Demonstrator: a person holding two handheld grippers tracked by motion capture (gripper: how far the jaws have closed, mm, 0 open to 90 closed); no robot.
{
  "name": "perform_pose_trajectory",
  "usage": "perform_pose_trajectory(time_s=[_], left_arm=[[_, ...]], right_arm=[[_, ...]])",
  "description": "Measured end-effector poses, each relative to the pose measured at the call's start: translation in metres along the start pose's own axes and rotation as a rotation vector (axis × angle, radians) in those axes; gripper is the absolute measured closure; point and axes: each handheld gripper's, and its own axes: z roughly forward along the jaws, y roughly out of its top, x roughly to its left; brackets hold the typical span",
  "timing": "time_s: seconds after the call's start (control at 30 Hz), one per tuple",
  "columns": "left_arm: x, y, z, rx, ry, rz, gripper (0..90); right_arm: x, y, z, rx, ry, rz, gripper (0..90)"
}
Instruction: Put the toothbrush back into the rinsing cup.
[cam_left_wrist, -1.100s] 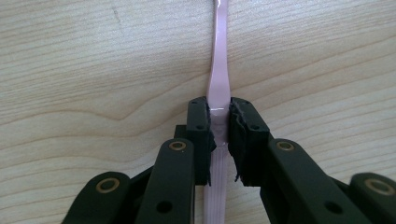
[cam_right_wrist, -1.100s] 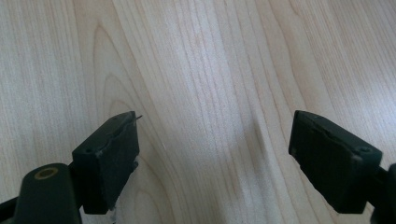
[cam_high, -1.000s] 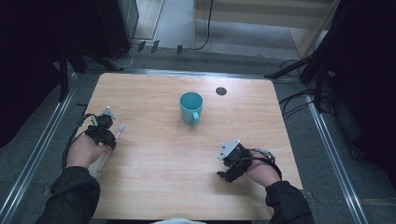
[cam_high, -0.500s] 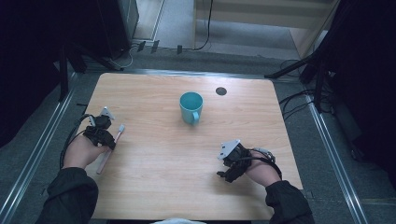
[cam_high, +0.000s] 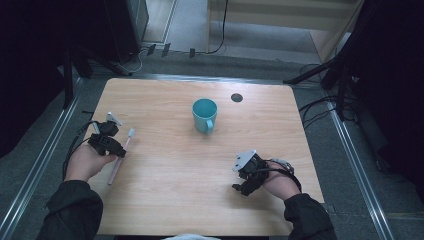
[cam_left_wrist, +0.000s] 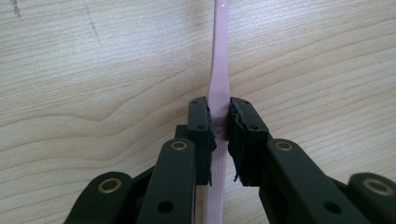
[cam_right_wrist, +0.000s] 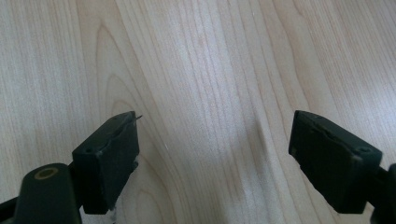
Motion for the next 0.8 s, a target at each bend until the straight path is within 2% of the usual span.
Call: perform_pose_trajectory(time_s=[0.23,0.3,0.43,0.63,0.8], left_arm=[[-0.005,0.001,-0.005,-0.019,0.001,0.023,79.3],[-0.005,0.001,-0.008,-0.025,-0.012,0.023,79.3],[-0.005,-0.001,-0.017,-0.068,-0.039,0.017,79.3],[-0.007,-0.003,-0.03,-0.118,-0.053,0.03,79.3],[-0.009,-0.003,-0.039,-0.166,-0.072,0.034,79.3]], right_arm=[[0.0,-0.001,0.0,0.001,0.001,0.007,16.1],[0.0,0.0,0.0,-0.001,0.003,0.006,16.1],[0.0,-0.001,0.0,-0.001,0.001,0.007,16.1],[0.0,0.0,0.0,0.001,0.001,0.005,16.1],[0.0,0.0,0.0,-0.003,0.007,0.027,16.1]])
